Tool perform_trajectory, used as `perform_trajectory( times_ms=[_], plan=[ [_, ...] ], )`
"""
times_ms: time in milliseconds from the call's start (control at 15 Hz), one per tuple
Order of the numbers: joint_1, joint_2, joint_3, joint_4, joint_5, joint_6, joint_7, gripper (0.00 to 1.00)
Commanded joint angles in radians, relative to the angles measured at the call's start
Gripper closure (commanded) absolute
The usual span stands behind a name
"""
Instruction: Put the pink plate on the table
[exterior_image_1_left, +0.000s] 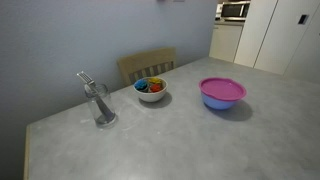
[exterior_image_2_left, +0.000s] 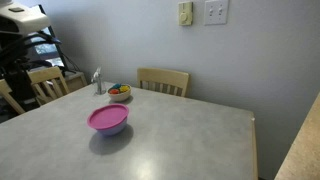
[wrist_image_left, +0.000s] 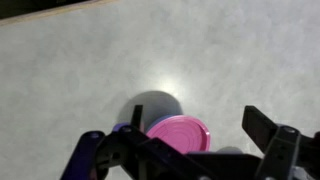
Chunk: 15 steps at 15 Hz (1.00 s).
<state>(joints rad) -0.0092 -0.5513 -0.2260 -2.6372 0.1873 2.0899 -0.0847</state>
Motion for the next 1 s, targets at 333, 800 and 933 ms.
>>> perform_trajectory(
  times_ms=[333, 800, 933],
  plan=[
    [-0.002, 0.137, 0.064, 0.077, 0.025, 0.055, 0.013, 0.00],
    [0.034, 0.402, 0.144, 0.264, -0.011, 0.137, 0.011, 0.00],
    [0.039, 0.487, 0.177, 0.323, -0.035, 0.168, 0.023, 0.00]
  ],
)
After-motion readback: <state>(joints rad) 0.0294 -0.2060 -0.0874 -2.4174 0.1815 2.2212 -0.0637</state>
